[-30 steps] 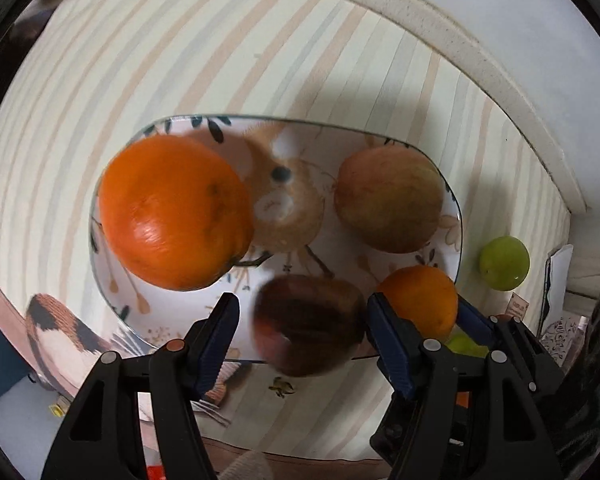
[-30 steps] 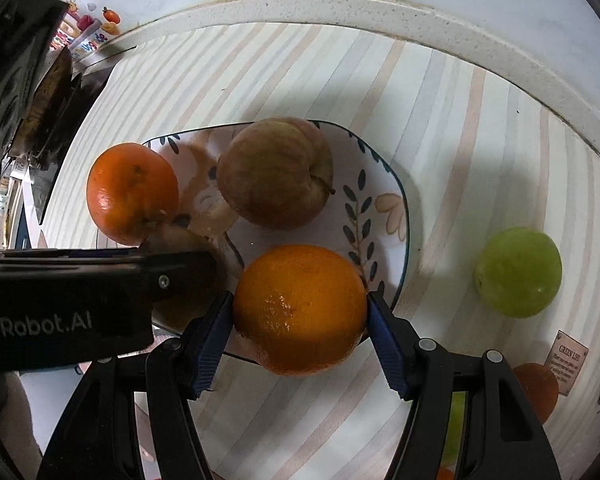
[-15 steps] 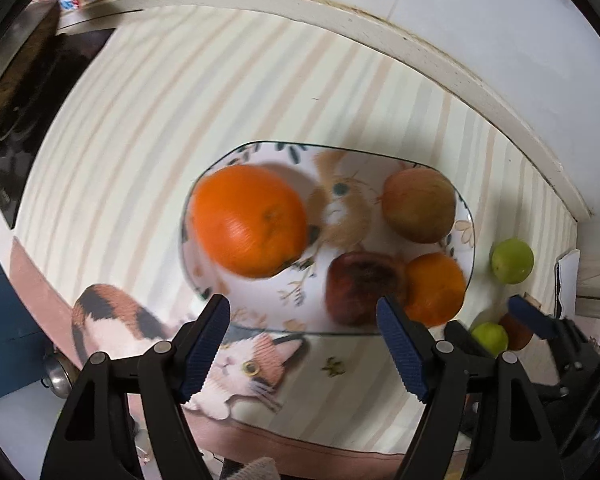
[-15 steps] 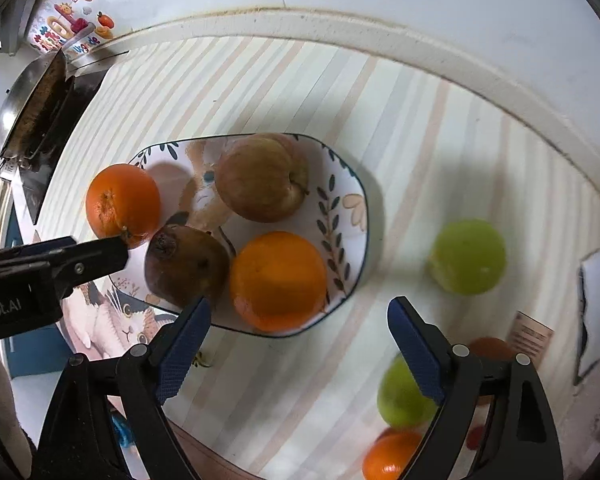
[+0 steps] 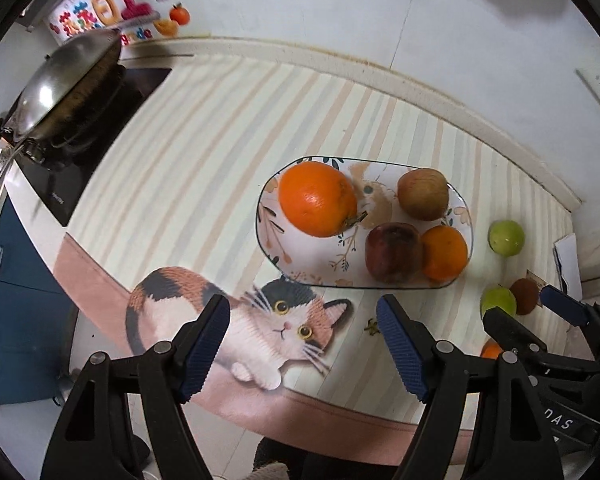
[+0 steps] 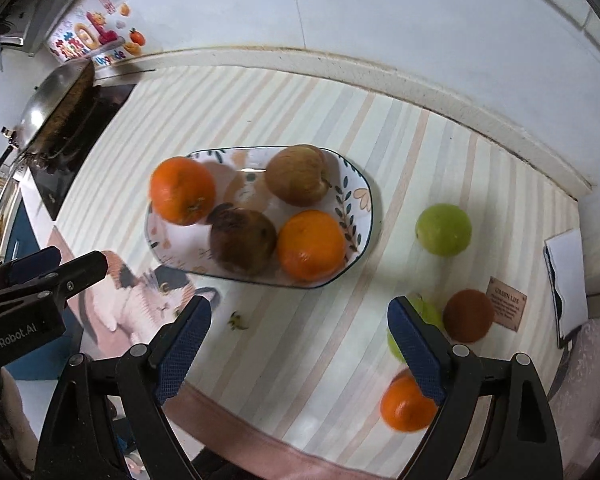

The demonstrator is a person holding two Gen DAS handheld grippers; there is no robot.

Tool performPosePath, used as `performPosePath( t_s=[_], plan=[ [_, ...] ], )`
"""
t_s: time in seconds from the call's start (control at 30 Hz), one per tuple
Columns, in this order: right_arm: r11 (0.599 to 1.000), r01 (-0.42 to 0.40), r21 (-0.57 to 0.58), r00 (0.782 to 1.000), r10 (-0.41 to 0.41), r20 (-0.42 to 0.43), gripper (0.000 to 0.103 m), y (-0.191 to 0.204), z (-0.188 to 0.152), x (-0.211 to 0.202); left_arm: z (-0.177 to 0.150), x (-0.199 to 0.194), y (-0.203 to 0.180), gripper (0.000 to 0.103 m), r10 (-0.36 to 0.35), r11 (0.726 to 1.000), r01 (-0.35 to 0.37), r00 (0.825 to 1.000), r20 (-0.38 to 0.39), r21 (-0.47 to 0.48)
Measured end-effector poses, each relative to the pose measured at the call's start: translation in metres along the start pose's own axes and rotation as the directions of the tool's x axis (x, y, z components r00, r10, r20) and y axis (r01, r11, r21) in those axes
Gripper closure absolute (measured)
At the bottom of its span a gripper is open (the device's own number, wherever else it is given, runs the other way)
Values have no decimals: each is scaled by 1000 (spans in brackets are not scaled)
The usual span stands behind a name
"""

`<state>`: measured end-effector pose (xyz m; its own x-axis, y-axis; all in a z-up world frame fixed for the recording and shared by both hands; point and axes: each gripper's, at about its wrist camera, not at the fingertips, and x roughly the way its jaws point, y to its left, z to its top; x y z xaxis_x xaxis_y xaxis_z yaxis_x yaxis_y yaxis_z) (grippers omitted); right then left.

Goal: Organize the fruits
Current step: 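Lift both tools away from the plate toward the remaining fruits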

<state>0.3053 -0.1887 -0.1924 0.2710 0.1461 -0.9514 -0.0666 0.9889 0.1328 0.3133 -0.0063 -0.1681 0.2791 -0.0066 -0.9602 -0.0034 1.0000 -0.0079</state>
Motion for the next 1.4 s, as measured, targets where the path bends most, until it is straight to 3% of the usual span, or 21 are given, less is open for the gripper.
performPosePath(
  t_s=[0.5,0.7,0.93,1.03,1.13,1.2,1.4],
  plan=[
    [1000,16,-2,986,-15,168,11,28,-46,-104,-55,-77,11,28,-27,999,23,990,137,30],
    [1000,1,7,981,-2,194,11,34,-64,-127,-66,-100,13,28,-20,999,13,981,194,38],
    [998,-40,38,976,31,215,11,31,-76,-141,-70,-110,11,28,-45,998,36,978,202,47],
    [994,-67,85,972,46,230,11,17,-77,-143,-67,-106,4,28,-67,997,58,979,193,51],
    [981,-93,168,974,54,219,11,-17,-74,-136,-59,-96,-11,14,-61,997,51,982,179,62],
    [971,-88,221,978,42,203,11,-44,-71,-127,-51,-85,-24,14,-53,997,41,983,174,73],
    [929,-85,360,996,64,69,11,-138,-52,-61,-25,-33,-82,14,-32,991,20,996,88,131]
  ],
)
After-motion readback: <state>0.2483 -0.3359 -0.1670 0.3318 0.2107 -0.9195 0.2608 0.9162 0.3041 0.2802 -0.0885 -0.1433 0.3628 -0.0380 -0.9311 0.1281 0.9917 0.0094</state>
